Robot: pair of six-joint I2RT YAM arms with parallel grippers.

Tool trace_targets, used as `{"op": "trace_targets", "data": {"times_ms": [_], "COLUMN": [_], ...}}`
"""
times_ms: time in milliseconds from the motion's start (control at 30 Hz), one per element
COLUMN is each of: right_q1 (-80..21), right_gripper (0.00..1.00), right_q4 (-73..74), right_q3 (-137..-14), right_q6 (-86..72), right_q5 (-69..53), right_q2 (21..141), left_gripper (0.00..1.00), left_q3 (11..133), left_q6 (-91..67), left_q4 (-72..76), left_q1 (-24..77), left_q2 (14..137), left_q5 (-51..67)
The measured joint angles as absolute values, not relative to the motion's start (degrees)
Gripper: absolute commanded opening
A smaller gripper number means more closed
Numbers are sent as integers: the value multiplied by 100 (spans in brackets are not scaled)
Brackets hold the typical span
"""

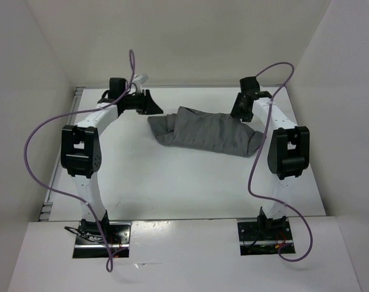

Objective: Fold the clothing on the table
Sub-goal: Fold the skirt

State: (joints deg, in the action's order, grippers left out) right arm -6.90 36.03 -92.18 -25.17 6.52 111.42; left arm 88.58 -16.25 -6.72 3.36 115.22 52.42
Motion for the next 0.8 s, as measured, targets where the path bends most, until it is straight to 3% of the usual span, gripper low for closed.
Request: {"op": "trace_targets", "data": {"times_ms": [267, 533, 800], "right_q1": [-875, -875, -875], "right_gripper": [55, 57, 58], "right_q4": [4049, 4250, 4436], "right_q3": [-9236, -9236, -9238], "right_q6": [-2687, -2720, -2716], "right_q5": [1782, 1981, 1970], "right_q2": [10866, 10315, 10283], "left_gripper": [49, 49, 49], "left_q3": [10481, 11552, 12449], "left_q6": [-786, -539, -469], "left_q4": [-1039, -1619, -1933], "left_q1": [1087, 1092, 1140], "left_q2": [12687, 14038, 14440], "left_q5": [4849, 4534, 4523]}}
